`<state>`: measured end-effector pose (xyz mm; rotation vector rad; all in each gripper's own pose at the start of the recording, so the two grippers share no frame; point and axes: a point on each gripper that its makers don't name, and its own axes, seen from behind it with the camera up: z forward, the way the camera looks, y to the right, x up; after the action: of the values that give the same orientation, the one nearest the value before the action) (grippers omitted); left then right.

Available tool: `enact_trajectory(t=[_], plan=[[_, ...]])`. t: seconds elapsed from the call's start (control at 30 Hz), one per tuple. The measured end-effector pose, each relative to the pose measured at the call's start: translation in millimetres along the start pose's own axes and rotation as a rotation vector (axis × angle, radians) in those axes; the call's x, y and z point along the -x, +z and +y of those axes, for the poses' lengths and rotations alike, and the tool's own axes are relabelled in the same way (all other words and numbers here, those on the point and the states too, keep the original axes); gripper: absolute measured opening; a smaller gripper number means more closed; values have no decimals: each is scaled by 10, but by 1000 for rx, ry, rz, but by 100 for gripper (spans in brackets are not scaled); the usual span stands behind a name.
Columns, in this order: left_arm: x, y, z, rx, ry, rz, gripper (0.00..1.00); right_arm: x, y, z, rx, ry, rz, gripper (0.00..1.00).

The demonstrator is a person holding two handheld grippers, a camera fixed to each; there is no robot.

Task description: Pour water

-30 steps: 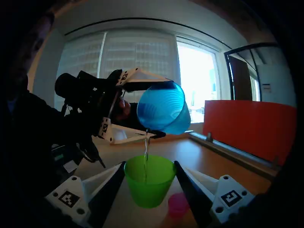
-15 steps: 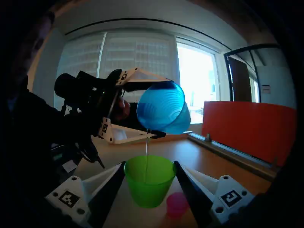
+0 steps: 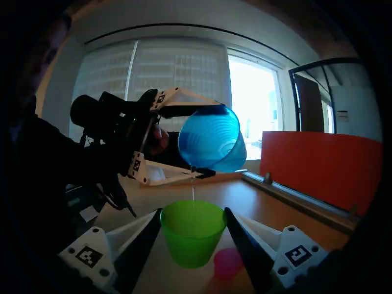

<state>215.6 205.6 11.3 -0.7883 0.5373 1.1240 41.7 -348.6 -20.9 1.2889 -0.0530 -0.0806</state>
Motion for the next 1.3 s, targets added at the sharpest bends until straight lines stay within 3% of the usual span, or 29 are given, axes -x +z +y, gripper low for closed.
enact_trajectory(t=[1.3], plan=[[-38, 40, -10, -4, 91, -5, 86, 12, -16, 22, 6, -10, -1, 95]])
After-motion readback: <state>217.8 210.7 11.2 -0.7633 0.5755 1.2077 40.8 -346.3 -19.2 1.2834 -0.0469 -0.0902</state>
